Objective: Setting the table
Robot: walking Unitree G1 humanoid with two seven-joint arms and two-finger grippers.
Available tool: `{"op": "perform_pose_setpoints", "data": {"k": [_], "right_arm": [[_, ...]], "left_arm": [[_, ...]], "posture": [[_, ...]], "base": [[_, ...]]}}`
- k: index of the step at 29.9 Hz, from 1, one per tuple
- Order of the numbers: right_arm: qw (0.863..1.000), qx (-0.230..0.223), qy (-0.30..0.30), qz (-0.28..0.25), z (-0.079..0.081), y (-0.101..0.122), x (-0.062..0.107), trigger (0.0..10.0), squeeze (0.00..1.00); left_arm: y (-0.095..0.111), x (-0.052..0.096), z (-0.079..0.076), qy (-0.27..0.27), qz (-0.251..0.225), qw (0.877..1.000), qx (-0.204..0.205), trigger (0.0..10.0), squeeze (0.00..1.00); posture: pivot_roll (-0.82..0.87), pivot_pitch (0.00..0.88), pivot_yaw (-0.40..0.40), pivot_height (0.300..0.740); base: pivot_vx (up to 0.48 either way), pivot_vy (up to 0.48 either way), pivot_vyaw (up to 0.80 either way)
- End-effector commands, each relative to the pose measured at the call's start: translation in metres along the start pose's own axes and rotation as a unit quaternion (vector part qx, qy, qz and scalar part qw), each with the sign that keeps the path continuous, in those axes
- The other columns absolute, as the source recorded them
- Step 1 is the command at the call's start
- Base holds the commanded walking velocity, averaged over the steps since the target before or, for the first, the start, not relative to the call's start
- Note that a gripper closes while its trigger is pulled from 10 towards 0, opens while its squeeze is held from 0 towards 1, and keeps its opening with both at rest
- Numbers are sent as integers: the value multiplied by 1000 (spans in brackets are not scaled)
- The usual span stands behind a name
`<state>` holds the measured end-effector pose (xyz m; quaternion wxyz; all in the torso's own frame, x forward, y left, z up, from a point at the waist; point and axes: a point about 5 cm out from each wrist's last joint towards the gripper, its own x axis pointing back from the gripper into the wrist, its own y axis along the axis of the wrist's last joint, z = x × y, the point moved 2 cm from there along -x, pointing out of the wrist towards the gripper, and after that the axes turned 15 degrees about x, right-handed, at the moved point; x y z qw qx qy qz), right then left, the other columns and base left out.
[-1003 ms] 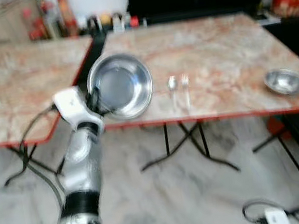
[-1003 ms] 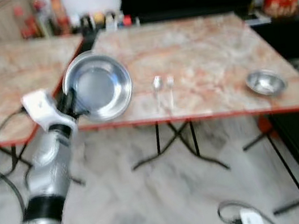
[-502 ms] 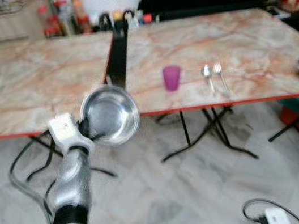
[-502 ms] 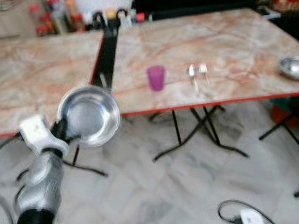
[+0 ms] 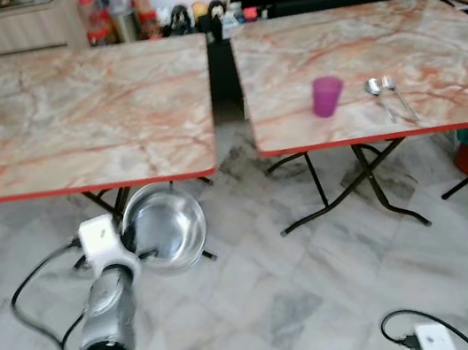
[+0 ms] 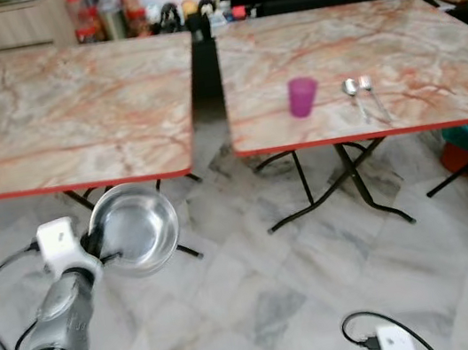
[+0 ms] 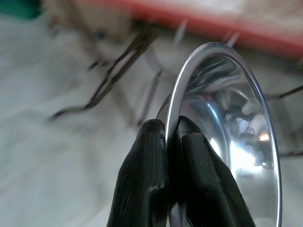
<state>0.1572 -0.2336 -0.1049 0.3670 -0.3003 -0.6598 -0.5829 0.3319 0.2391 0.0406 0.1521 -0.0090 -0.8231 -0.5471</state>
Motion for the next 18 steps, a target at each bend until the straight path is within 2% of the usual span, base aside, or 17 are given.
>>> {"op": "perform_pose_setpoints", "data": {"k": [1, 8, 11, 18], "right_arm": [[1000, -3, -12, 1, -9, -1, 2, 10000, 0], [1000, -1, -11, 2, -8, -1, 2, 10000, 0], [1000, -2, -10, 2, -8, -2, 2, 10000, 0], [1000, -4, -11, 2, -7, -3, 2, 10000, 0]], "left_arm": [[-5, -1, -9, -9, 5, 1000, -2, 10000, 0], [-37, 9, 8, 21, 66, 997, -24, 10000, 0], [-57, 19, 18, 42, 106, 993, -33, 10000, 0], [-82, 33, 30, 68, 157, 984, -45, 10000, 0]], "posture": [[17, 40, -11, 740], [31, 29, -10, 740], [31, 21, -6, 740], [27, 7, -1, 740]], "base": [[0, 480, 0], [0, 480, 0], [0, 480, 0], [0, 480, 0]]}}
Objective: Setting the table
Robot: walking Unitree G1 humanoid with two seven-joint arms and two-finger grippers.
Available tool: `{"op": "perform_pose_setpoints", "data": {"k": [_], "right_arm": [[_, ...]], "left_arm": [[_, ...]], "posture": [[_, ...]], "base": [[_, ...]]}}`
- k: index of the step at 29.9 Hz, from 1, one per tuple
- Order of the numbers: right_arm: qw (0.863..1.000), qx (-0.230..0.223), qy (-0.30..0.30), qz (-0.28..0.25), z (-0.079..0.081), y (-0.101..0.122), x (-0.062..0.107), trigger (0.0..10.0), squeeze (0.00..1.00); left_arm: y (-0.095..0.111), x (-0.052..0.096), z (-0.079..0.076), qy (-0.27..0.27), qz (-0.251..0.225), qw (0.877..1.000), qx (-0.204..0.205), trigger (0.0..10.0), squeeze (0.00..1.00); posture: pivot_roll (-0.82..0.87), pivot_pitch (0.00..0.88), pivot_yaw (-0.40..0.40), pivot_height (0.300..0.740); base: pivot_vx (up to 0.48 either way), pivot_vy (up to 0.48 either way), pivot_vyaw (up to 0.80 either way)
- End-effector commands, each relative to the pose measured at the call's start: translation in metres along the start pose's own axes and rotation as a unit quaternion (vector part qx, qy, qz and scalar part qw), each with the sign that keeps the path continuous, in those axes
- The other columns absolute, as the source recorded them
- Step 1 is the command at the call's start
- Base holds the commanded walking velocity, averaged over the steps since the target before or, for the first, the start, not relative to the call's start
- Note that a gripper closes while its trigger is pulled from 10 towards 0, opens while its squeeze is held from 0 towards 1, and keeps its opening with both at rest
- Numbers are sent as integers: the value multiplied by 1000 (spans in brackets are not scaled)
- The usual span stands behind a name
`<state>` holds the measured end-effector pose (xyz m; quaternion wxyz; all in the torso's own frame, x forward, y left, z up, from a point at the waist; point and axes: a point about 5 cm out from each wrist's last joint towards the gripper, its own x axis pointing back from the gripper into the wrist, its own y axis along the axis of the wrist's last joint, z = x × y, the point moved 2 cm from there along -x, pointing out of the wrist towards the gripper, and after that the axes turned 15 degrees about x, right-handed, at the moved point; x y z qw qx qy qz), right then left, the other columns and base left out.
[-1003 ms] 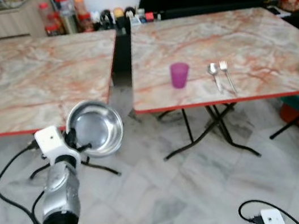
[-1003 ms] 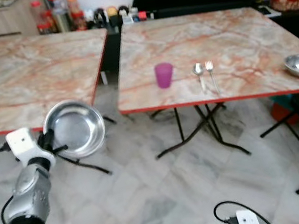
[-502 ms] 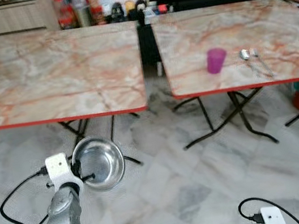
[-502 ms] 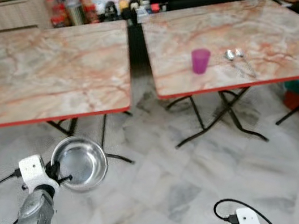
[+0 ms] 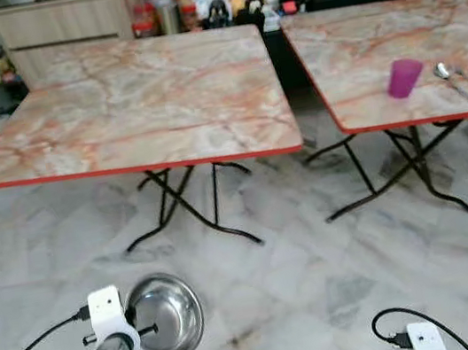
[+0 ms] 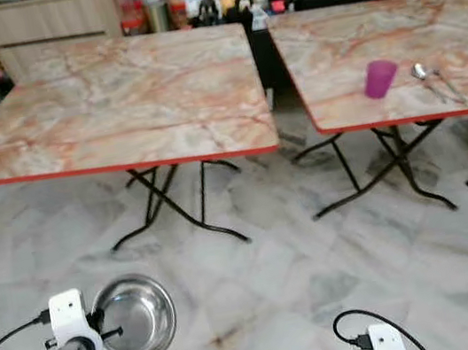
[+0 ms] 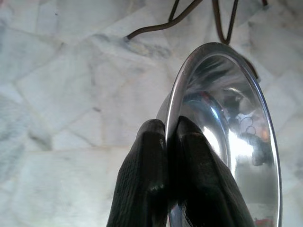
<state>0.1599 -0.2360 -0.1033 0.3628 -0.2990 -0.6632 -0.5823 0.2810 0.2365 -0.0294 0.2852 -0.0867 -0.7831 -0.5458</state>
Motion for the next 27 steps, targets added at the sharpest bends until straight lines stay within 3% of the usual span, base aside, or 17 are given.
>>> {"op": "perform_pose_setpoints", "data": {"k": [1, 6, 9, 24, 27], "right_arm": [[1000, -6, -8, 7, -4, -6, 2, 10000, 0], [1000, -6, -7, 7, -3, -7, 2, 10000, 0], [1000, -6, -6, 8, -2, -8, 2, 10000, 0], [1000, -9, -6, 8, -1, -8, 2, 10000, 0], [1000, 2, -1, 10, 2, -10, 2, 10000, 0]], "left_arm": [[-12, 1, -4, 1, 23, 1000, -17, 10000, 0], [-22, 4, 3, 23, 37, 999, -25, 10000, 0], [-34, 8, 10, 41, 64, 995, -63, 10000, 0], [-40, 11, 14, 54, 72, 994, -55, 10000, 0], [-51, 16, 19, 64, 81, 994, -43, 10000, 0]], "posture": [[27, 0, -1, 740], [28, 0, -1, 740], [30, 0, 5, 740], [27, 0, 8, 740], [24, 0, 15, 740]], "base": [[0, 480, 0], [0, 160, 0], [0, 0, 0], [0, 0, 0], [416, 0, 0]]}}
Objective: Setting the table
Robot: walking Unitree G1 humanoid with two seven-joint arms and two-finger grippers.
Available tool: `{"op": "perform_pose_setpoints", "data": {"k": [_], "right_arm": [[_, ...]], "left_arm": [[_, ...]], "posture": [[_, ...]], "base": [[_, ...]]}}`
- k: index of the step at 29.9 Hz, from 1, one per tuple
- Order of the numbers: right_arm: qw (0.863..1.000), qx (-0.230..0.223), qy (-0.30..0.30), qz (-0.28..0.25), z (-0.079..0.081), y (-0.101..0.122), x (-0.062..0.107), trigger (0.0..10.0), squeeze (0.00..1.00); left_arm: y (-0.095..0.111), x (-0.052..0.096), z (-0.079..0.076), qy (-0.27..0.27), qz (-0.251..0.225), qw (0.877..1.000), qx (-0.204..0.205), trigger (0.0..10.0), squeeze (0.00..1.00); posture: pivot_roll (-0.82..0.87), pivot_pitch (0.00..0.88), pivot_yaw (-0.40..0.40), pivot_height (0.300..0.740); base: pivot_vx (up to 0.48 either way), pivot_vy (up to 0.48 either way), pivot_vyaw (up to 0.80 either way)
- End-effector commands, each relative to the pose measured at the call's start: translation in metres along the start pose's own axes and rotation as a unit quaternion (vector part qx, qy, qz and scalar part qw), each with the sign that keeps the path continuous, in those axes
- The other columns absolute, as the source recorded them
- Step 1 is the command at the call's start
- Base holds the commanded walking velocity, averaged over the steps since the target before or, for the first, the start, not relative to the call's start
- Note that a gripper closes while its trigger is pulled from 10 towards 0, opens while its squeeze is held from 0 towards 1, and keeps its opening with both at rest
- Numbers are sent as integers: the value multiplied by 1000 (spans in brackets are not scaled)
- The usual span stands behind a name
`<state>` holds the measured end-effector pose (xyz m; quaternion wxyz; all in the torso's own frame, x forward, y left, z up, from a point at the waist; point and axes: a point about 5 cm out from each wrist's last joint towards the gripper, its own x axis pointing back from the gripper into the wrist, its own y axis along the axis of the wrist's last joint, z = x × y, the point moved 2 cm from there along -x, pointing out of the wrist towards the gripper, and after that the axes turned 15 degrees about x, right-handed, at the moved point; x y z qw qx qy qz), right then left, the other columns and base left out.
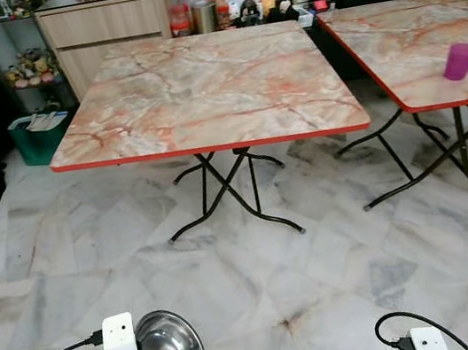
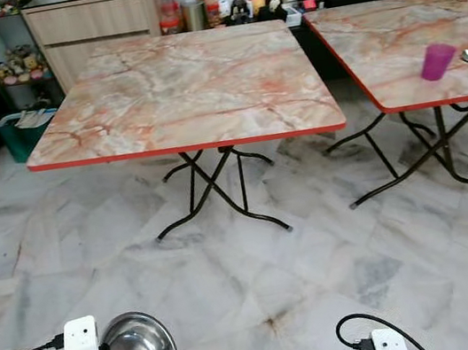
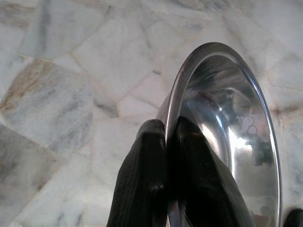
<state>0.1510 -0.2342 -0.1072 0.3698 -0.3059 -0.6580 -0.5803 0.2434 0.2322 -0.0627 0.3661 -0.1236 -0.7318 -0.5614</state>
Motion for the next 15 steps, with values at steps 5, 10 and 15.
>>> {"op": "perform_pose_setpoints", "data": {"k": [5, 10, 15], "right_arm": [[1000, -2, -1, -2, 0, -2, 1, 10000, 0], [1000, -20, -3, -2, 1, -5, 1, 10000, 0], [1000, -25, -1, -7, 2, -5, 1, 10000, 0]], "left_arm": [[-9, 2, 1, 5, 13, 1000, 2, 10000, 0], [-11, 2, 1, 4, 16, 1000, 1, 10000, 0], [-11, 2, 1, 5, 16, 1000, 0, 10000, 0]], "posture": [[23, 0, 18, 740], [20, 0, 20, 740], [22, 0, 22, 740]], "base": [[480, 0, 668], [480, 0, 0], [480, 0, 0]]}}
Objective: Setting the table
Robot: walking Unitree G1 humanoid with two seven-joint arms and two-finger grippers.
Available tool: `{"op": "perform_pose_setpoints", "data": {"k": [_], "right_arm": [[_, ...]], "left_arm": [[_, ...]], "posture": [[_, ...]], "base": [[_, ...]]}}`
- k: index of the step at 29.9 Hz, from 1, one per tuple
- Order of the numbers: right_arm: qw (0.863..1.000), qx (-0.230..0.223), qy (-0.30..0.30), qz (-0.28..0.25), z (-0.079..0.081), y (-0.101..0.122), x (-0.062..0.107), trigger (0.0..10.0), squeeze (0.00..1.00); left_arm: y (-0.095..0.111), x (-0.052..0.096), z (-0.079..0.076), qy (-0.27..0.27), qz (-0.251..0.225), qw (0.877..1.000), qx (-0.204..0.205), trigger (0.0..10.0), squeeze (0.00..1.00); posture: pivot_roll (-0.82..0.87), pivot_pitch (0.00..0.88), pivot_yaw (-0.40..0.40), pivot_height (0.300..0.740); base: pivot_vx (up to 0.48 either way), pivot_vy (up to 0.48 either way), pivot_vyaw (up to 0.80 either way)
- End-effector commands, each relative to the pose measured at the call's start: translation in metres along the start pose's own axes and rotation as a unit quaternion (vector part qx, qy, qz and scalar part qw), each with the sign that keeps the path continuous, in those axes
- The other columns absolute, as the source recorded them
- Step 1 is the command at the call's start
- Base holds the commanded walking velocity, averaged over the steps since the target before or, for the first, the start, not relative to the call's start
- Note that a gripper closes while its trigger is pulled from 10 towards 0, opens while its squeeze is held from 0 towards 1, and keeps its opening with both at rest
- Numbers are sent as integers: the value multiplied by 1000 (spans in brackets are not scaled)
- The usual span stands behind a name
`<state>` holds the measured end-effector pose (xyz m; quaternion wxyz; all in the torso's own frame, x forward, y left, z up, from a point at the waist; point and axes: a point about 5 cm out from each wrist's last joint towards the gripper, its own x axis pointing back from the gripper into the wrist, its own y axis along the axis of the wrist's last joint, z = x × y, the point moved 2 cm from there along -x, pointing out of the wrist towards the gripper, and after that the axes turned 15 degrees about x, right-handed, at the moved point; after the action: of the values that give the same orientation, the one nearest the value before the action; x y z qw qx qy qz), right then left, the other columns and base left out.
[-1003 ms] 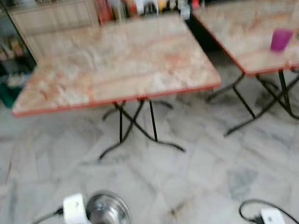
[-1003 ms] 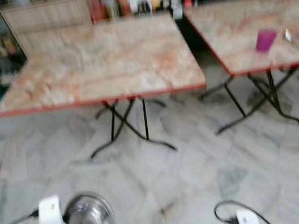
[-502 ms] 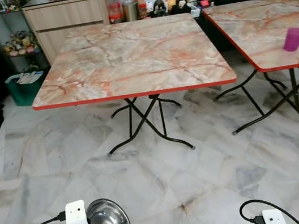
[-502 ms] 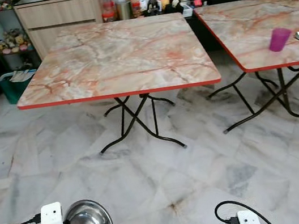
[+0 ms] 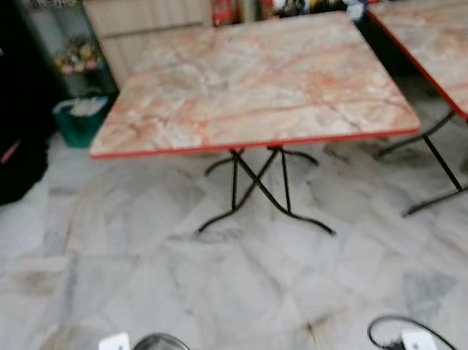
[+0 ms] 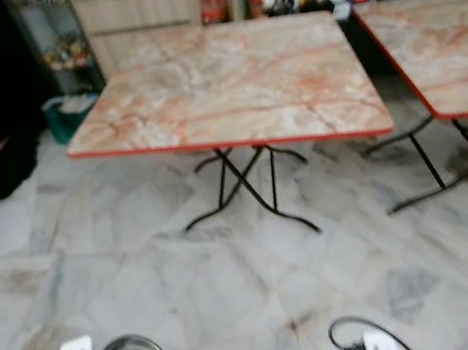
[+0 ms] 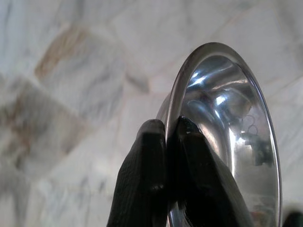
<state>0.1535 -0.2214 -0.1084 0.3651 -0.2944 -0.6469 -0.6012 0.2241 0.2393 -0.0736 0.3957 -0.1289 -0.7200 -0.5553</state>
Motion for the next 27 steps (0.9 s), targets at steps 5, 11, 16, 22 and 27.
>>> {"op": "perform_pose_setpoints", "data": {"k": [5, 11, 16, 22, 27], "right_arm": [[1000, -6, -16, 6, -12, -5, 4, 10000, 0], [1000, -12, -28, 1, -15, -1, 3, 10000, 0], [999, -13, -30, 2, -15, 0, 3, 10000, 0], [1000, -8, -27, 1, -16, 3, 3, 10000, 0], [1000, -3, -26, 3, -17, 3, 3, 10000, 0]], "left_arm": [[9, -2, -15, -18, -11, 1000, 2, 10000, 0], [14, -3, -17, -19, -16, 1000, 5, 10000, 0], [16, -3, -20, -25, -17, 1000, 0, 10000, 0], [18, -3, -27, -42, -23, 999, 6, 10000, 0], [20, -3, -24, -37, -30, 999, 7, 10000, 0]], "posture": [[25, 0, 19, 740], [30, 0, 15, 740], [30, 11, 14, 740], [38, 23, 5, 740], [41, 26, 3, 740]], "base": [[480, 0, 0], [480, 0, 0], [480, 0, 0], [256, 0, -353], [0, 0, 0]]}}
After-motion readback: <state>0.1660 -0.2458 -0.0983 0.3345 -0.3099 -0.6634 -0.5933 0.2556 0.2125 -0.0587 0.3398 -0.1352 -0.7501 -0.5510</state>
